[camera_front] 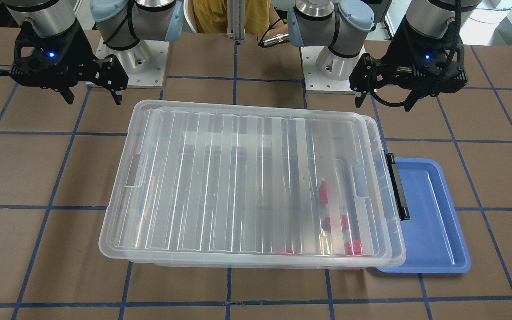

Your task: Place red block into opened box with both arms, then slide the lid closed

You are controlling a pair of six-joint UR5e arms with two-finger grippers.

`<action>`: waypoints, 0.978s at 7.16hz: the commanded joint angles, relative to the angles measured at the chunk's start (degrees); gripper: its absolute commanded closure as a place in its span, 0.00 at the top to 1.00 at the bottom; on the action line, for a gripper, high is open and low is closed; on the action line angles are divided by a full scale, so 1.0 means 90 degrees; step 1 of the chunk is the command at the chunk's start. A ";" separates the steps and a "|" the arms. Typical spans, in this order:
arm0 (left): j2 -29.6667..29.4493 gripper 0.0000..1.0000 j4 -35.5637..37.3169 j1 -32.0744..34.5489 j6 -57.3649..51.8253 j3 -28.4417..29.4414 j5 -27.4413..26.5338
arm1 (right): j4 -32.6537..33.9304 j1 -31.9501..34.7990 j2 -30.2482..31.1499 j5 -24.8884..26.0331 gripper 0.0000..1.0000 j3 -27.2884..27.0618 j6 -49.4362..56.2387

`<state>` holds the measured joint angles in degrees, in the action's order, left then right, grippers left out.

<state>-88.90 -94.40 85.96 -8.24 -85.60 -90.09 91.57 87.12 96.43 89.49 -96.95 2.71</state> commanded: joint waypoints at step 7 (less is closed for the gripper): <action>0.0014 1.00 0.0000 -0.0020 -0.0002 0.0020 -0.0010 | -0.0115 0.0047 0.0047 0.0046 1.00 -0.0028 -0.0125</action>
<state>-88.77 -94.40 85.76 -8.26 -85.39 -90.18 90.49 87.61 96.79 89.26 -97.10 1.59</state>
